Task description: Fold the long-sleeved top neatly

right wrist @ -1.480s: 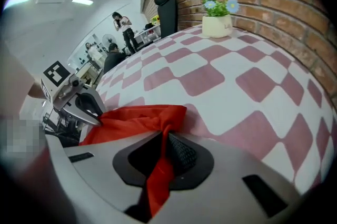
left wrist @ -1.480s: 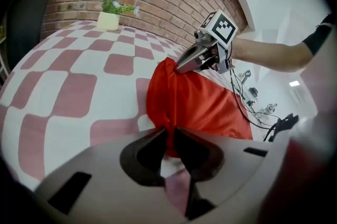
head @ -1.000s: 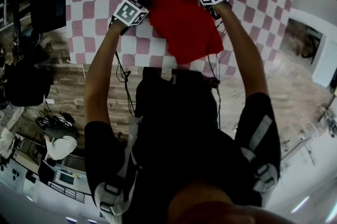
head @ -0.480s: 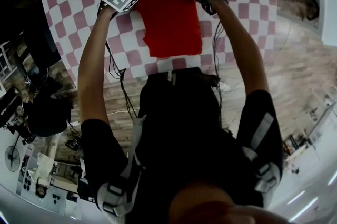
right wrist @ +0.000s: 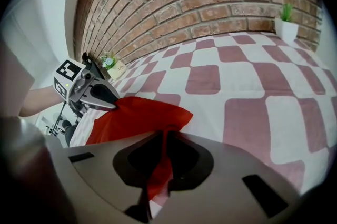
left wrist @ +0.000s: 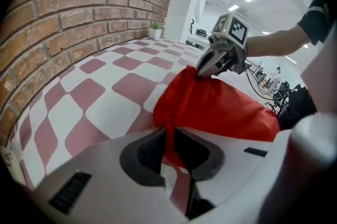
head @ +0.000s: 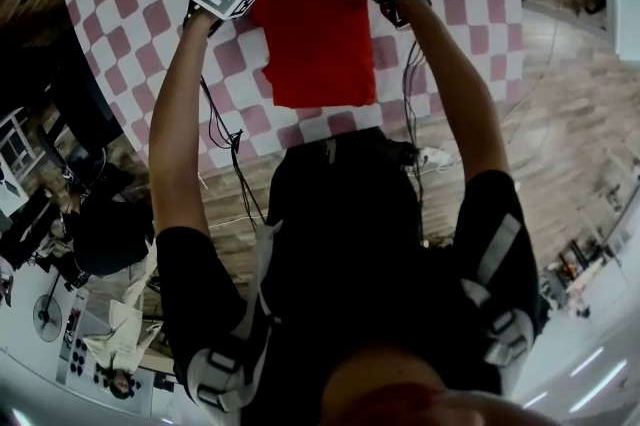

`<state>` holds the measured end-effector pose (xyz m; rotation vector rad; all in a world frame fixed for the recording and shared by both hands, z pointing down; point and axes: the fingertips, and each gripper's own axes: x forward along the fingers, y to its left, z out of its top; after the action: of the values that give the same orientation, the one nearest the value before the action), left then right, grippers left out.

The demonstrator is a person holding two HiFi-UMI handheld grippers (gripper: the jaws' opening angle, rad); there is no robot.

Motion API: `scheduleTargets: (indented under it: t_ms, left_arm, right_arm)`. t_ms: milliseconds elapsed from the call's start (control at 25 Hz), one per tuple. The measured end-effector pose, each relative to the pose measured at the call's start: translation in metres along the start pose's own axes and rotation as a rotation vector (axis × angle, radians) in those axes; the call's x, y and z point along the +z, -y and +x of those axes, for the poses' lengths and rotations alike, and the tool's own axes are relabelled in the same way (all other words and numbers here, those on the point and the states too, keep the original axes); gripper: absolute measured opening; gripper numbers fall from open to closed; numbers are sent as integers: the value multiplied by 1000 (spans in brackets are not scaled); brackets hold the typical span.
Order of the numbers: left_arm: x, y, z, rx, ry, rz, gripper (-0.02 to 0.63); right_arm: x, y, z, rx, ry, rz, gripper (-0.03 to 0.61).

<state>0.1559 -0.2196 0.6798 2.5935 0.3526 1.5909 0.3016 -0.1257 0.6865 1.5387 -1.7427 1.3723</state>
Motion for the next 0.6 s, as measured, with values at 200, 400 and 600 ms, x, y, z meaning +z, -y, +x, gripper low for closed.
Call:
scheduleTargets:
  t_ms: [200, 400, 600]
  left_arm:
    - [0, -1, 1, 10, 32, -50, 55]
    - [-2, -1, 0, 21, 60, -139, 65]
    - [0, -7, -21, 117, 117, -218, 160]
  right_arm:
    - [2, 1, 1, -4, 10, 4, 29]
    - [1, 1, 0, -45, 28, 9, 31]
    - [9, 3, -13, -113, 102, 5, 114]
